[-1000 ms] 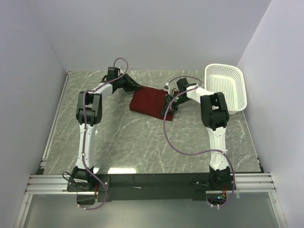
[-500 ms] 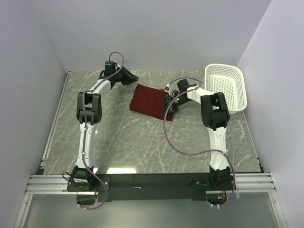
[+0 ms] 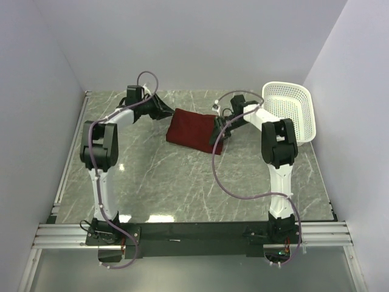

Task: Fold and stack the t-shirts
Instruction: Fold the tshirt

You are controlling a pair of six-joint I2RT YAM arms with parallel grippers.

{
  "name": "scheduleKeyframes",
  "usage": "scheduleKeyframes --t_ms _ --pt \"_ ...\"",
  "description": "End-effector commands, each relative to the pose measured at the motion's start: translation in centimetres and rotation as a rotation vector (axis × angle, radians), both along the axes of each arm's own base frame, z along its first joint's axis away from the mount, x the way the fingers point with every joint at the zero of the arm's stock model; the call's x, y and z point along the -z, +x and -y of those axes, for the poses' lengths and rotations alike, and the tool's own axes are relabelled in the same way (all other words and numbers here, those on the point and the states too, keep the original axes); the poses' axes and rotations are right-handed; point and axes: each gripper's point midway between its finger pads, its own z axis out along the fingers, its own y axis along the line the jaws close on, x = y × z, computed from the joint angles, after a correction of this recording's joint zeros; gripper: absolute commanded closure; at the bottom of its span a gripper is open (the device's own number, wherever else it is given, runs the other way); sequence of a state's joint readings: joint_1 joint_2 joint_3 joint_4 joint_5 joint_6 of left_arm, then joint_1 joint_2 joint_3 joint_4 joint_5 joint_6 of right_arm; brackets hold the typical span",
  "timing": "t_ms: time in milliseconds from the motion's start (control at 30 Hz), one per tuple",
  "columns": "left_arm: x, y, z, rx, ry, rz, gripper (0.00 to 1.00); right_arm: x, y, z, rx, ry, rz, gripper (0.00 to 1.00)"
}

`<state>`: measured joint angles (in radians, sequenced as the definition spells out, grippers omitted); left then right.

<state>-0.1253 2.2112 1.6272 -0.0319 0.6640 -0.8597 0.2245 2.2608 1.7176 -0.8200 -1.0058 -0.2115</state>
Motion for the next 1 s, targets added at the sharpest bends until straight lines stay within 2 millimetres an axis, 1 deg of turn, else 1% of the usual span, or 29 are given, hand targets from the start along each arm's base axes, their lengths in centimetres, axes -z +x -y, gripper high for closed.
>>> scheduleKeyframes --t_ms 0,33,67,100,133,167,200,233,300,333,367,400,433,467,500,533,600,633,667,700,733,800,900,967 --pt "-4.7 -4.7 3.2 0.169 -0.027 0.176 0.67 -6.5 2.4 -0.3 -0.01 0.095 0.154 0.86" --pt "-5.1 -5.8 4.2 0.195 -0.035 0.186 0.67 -5.8 3.1 -0.5 0.001 0.092 0.142 0.86" --pt "-3.8 -7.0 4.5 0.207 -0.04 0.159 0.67 -6.3 4.3 -0.7 0.044 0.09 0.124 0.86" --pt "-3.6 -7.9 5.3 0.235 -0.052 0.156 0.67 -5.9 5.9 -0.7 0.088 0.065 0.138 0.86" --pt "-3.3 -8.2 5.6 0.243 -0.058 0.151 0.67 -4.5 6.7 -0.7 0.129 0.042 0.089 0.86" --pt "-2.6 -8.6 5.9 0.246 -0.063 0.13 0.67 -5.1 8.1 -0.9 0.143 0.048 0.116 0.86" --pt "-2.4 -8.7 6.2 0.254 -0.069 0.134 0.68 -4.8 8.7 -1.0 0.203 0.041 0.05 0.87" --pt "-1.5 -9.0 6.9 0.274 -0.078 0.112 0.68 -3.8 9.9 -1.1 0.238 0.036 0.039 0.9" --pt "-0.6 -9.0 7.3 0.283 -0.085 0.093 0.68 -4.0 11.2 -1.6 0.289 0.054 0.001 0.92" --pt "0.6 -9.0 7.4 0.282 -0.081 0.069 0.68 -3.2 11.8 -1.8 0.302 0.054 -0.006 0.93" --pt "0.9 -8.8 7.3 0.278 -0.076 0.064 0.68 -3.3 12.4 -1.9 0.329 0.055 -0.019 0.94" --pt "1.5 -8.7 7.3 0.276 -0.067 0.061 0.69 -3.0 12.8 -1.9 0.345 0.042 -0.013 0.94" --pt "2.4 -8.7 7.0 0.263 -0.054 0.042 0.69 -2.3 13.4 -1.6 0.373 0.01 0.0 0.95" --pt "2.9 -8.7 6.8 0.261 -0.046 0.036 0.69 -1.9 13.9 -1.3 0.405 -0.017 0.001 0.95" --pt "3.2 -8.7 6.6 0.256 -0.045 0.029 0.69 -1.6 14.4 -1.0 0.431 -0.042 0.007 0.95" --pt "3.9 -9.1 6.4 0.252 -0.04 0.014 0.69 -0.4 14.9 -0.2 0.484 -0.116 0.01 0.96" --pt "4.4 -9.4 6.1 0.24 -0.025 0.005 0.69 0.0 15.5 0.8 0.528 -0.158 0.008 0.96" --pt "4.9 -9.9 5.7 0.232 -0.02 -0.007 0.69 0.3 15.7 1.3 0.553 -0.188 0.008 0.98" --pt "5.2 -9.9 5.5 0.219 -0.011 -0.012 0.69 0.9 15.9 2.0 0.587 -0.225 0.004 0.99" --pt "5.3 -10.1 5.3 0.216 -0.005 -0.015 0.69 1.1 16.2 3.2 0.623 -0.249 0.004 1.0" --pt "5.8 -10.7 5.1 0.214 0.0 -0.029 0.69 0.9 16.5 3.9 0.65 -0.26 0.008 1.0" --pt "6.2 -10.8 4.7 0.201 0.012 -0.034 0.69 1.4 17.0 5.9 0.709 -0.298 0.006 1.0" --pt "6.6 -11.2 4.5 0.203 0.014 -0.039 0.69 0.9 17.7 7.9 0.752 -0.309 0.013 1.0" --pt "6.5 -11.3 4.5 0.208 0.011 -0.032 0.69 0.6 18.1 8.4 0.754 -0.312 0.03 1.0"
